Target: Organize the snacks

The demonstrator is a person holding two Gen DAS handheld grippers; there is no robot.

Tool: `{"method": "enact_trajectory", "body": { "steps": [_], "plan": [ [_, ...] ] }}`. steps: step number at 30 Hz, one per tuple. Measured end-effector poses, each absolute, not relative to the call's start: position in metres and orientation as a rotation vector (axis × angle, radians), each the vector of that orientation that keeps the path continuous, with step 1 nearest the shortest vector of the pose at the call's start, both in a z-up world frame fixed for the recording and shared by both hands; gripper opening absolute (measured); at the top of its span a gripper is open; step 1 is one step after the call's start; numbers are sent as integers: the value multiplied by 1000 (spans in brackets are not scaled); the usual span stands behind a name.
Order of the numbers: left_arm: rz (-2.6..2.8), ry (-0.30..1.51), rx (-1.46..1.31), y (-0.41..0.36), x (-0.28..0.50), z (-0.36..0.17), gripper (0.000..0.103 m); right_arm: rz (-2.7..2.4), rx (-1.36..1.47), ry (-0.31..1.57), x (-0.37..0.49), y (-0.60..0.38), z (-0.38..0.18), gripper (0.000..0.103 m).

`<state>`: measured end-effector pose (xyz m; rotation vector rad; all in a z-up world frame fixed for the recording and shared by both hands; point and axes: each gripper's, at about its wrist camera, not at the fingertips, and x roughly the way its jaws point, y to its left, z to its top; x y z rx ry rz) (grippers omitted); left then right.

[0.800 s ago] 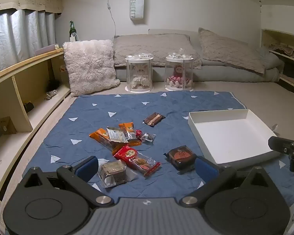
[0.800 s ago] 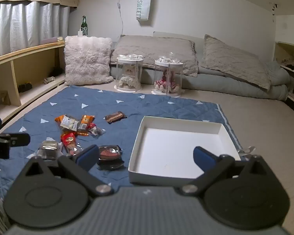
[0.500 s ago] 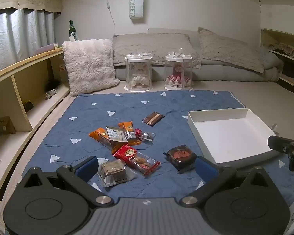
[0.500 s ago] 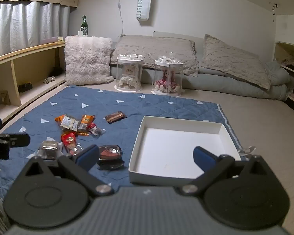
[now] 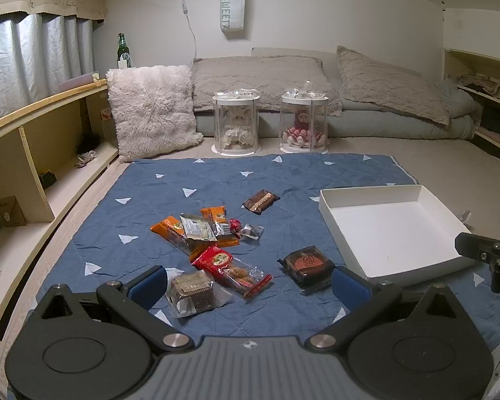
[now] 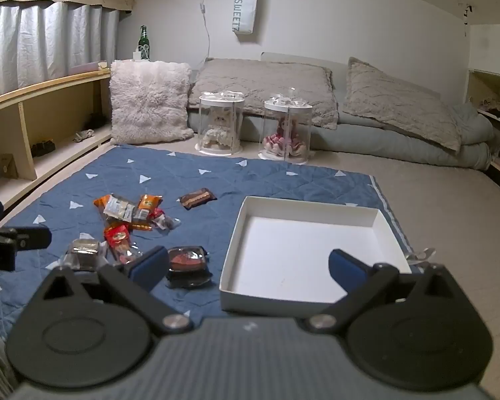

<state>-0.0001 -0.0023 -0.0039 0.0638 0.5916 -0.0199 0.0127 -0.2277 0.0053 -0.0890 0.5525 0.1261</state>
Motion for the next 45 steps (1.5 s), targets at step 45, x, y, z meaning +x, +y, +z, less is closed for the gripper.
{"method": "enact_trajectory", "body": {
  "steps": [45],
  "plan": [
    [-22,599,62,-7,-1,-7,103,126,-107,578,16,-223,2,103]
  ]
}}
